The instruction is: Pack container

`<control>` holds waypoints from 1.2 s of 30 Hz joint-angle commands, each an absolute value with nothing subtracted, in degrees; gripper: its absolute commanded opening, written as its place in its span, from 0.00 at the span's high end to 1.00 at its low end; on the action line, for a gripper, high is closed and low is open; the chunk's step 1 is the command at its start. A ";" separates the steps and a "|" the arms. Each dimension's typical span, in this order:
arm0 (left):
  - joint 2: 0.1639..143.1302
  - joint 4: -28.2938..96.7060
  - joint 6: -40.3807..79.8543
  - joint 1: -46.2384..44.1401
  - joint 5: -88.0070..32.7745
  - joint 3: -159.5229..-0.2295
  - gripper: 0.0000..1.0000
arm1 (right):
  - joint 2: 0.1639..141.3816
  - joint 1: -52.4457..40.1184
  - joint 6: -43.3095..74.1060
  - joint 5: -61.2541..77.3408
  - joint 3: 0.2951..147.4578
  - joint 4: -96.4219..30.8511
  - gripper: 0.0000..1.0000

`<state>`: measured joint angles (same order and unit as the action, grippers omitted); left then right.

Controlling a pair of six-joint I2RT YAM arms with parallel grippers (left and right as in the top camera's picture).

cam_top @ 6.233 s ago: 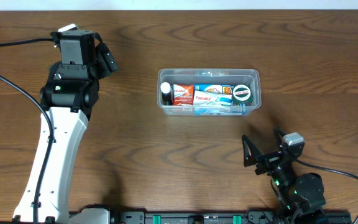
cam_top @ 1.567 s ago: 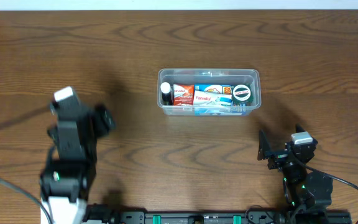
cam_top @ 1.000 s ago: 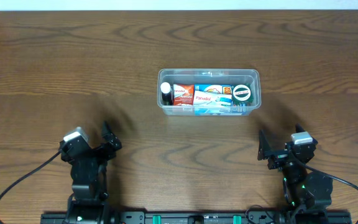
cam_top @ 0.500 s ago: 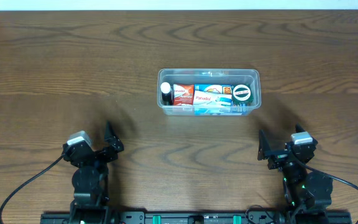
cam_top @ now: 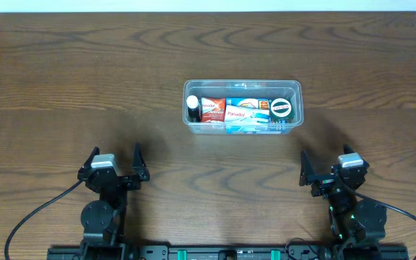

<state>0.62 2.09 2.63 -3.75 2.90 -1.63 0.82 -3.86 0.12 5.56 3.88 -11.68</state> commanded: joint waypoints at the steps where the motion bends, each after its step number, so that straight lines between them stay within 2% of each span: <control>1: 0.08 3.95 0.89 -3.49 2.09 -0.23 0.02 | 0.36 -3.40 -0.73 5.37 3.57 -11.55 0.01; 10: 0.08 3.95 0.89 -3.25 2.11 -0.23 0.02 | 0.36 -3.40 -0.73 5.39 3.57 -11.55 0.01; 16: 0.08 3.92 0.89 0.60 2.11 -0.23 0.02 | 0.36 -3.40 -0.73 5.37 3.57 -11.57 0.01; 36: 0.23 3.95 0.89 0.58 2.11 -0.23 0.02 | 0.36 -3.40 -0.73 5.37 3.57 -11.55 0.01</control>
